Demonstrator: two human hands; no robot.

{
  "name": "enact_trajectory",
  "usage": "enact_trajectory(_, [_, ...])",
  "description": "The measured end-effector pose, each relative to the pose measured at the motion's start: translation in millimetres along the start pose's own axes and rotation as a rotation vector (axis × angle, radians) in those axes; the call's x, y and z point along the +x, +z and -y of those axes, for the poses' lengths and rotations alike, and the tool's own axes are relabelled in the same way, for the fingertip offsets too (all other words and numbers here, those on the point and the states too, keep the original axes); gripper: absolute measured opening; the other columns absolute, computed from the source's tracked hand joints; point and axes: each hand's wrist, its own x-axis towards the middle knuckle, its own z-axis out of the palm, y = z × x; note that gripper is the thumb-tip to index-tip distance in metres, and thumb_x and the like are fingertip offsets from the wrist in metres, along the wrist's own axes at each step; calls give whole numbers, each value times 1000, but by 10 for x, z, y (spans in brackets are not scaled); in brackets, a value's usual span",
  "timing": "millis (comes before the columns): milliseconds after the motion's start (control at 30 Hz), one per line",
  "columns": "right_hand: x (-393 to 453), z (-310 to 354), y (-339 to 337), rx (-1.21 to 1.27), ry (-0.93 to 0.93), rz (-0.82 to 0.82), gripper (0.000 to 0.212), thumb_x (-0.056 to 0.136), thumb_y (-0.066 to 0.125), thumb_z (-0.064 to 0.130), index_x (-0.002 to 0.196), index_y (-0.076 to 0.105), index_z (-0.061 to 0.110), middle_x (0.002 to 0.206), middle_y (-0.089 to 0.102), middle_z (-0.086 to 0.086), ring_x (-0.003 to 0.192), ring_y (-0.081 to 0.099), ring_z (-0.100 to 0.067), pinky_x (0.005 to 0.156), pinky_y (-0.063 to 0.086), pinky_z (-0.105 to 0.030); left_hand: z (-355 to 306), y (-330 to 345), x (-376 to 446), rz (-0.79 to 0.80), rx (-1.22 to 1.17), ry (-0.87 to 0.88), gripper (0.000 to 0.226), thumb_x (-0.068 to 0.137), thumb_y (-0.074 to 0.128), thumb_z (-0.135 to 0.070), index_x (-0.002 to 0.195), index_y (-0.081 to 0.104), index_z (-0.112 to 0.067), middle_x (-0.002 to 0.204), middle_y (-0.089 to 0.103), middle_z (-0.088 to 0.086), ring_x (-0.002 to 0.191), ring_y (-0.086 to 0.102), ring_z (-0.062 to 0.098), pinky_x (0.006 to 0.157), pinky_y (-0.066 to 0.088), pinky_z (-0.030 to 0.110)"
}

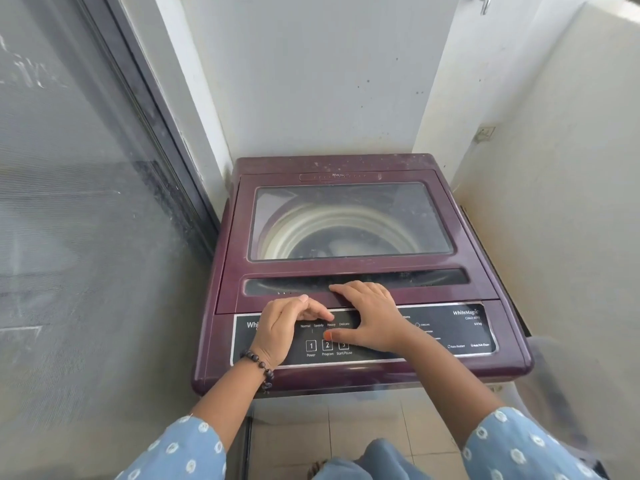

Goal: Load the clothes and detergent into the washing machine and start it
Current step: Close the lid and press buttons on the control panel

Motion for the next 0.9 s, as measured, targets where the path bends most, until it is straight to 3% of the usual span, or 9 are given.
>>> enact_trajectory(200, [9,20,37,-71,1,20,101,64,59,81,148,29,34,144,38,11,135,32,-16,114,13,-37,58,23,19,-12,-17,74,55,87,32,-35,82,79,-7,87,78,4,94,72,21,87,53,28])
enact_trajectory(333, [22,44,35,-95,14,46,110,54,44,89,148,25,36,145,35,11,136,29,-17,115,11,-38,76,15,39,-8,-41,72,55,87,32,-35,82,79,-8,88,78,4,95,71,23,88,54,33])
enact_trajectory(567, [81,180,72,-136,61,77,119,47,34,93,150,21,34,146,32,8,140,23,-20,118,2,-49,72,2,24,4,-19,103,53,88,32,-32,81,79,-9,86,77,2,91,72,22,87,55,35])
enact_trajectory(733, [113,256,31,-137,96,114,106,61,62,82,147,25,34,144,31,5,139,23,-21,117,-2,-53,45,-35,30,59,-40,90,55,88,31,-32,80,79,-5,84,77,5,89,71,25,85,55,34])
enact_trajectory(900, [163,336,-29,-115,146,135,102,58,72,74,142,31,33,138,33,4,135,26,-23,117,0,-56,7,-28,21,105,-87,67,52,86,32,-32,77,77,-8,81,76,6,83,71,23,79,53,26])
